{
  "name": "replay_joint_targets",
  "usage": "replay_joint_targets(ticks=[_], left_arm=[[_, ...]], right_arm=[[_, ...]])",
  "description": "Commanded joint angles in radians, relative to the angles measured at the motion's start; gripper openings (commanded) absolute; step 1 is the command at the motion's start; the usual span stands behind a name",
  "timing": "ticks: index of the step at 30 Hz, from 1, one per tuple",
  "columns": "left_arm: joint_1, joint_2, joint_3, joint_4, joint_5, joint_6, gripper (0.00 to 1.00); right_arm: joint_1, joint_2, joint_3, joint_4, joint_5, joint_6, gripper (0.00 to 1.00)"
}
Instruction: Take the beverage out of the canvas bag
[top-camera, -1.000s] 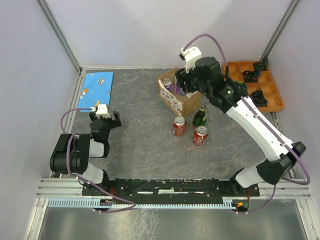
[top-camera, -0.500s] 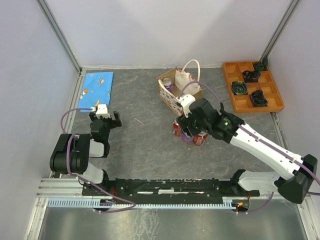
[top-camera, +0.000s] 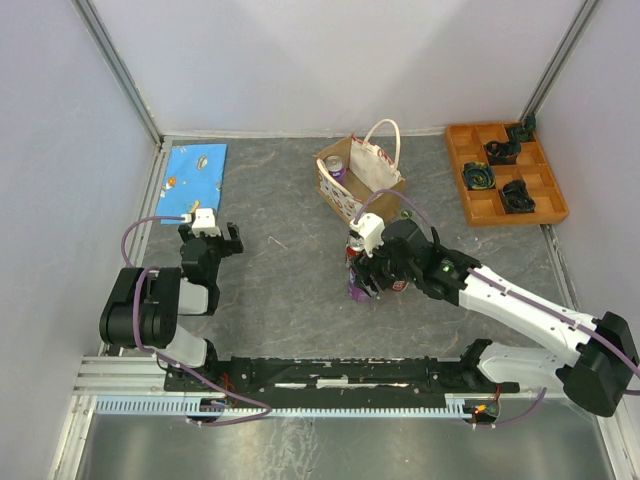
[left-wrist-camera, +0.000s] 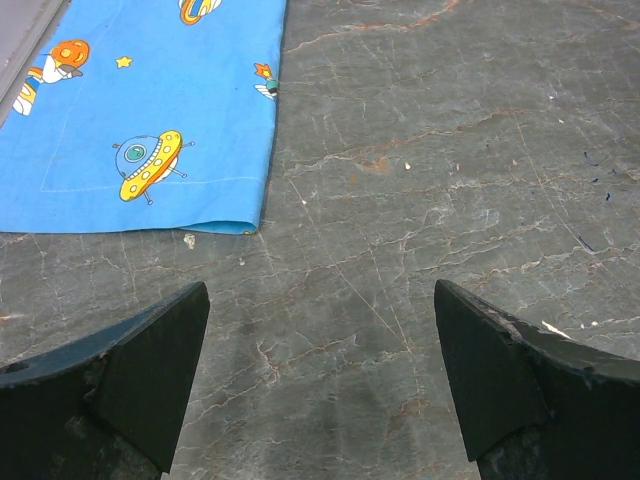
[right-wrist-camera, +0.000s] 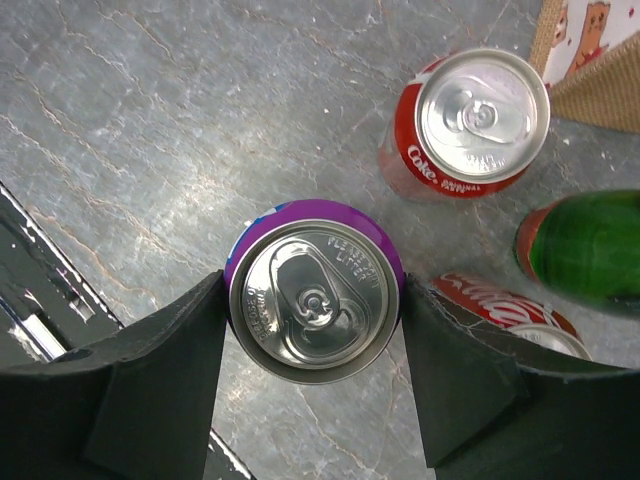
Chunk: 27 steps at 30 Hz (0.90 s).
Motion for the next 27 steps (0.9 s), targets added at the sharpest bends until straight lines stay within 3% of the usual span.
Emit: replay_joint_targets(ticks=[1,14,24,27], left_arm=[[0.003,-0.003,0.020,0.031,0.003,-0.010,0.99],[0.003,-0.003,0.020,0.032,0.004,-0.010,0.99],[0.003,-0.002,0.020,0.032,0.003,-0.010,0.99],[0.003,-0.002,0.020,0.032,0.004,-0.010,0.99]], right_arm=[[0.003,0.004,0.003,0.173,-0.042,-0.028,0.00],[0.002,0.069,-0.047,0.189,0.019,-0.027,0.00],[0.003,0.104,-0.055,0.186,0.063,-0.018,0.20],[0.002,0.110,-0.047,0.179,0.082,-0.024,0.39]])
